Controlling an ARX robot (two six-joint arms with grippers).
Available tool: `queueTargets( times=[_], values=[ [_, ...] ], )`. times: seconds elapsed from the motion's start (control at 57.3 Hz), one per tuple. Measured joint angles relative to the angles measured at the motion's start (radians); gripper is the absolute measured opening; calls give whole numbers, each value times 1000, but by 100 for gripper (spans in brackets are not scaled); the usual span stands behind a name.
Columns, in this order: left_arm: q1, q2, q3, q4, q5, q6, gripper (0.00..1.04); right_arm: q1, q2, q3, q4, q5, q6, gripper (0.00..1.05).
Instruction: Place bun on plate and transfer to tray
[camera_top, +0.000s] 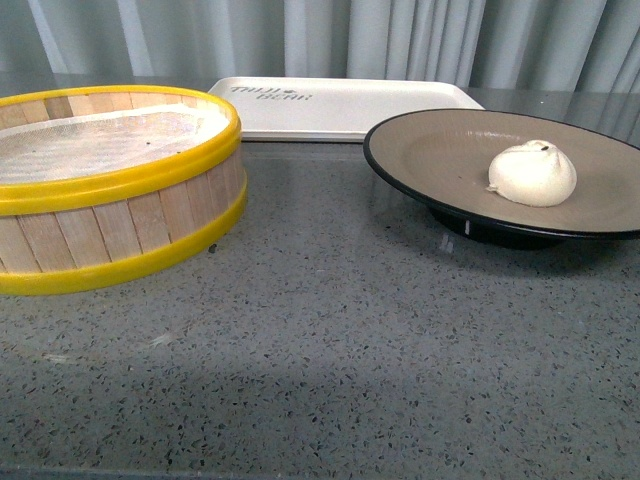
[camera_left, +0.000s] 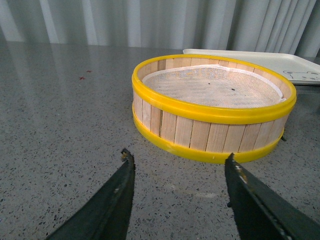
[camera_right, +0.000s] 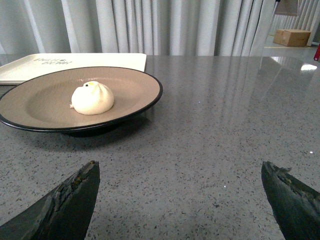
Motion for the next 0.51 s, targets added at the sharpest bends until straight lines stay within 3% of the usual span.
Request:
queueTargets(
  times=[0.122,0.192,0.262,0.366,0.506],
  values=[
    [0,0,0,0,0,0,77,2,3,1,-4,11,-4,96],
    [0,0,0,0,0,0,91,35,125,78,-152,167,-44,96],
    [0,0,0,0,0,1,99,24,305,126,-72,186,-68,96],
    [0,0,0,0,-1,0,98,-25,461,164,97,100,-58,96],
    [0,0,0,0,0,0,98,-237,734,286,311,-122,140,96]
  ],
)
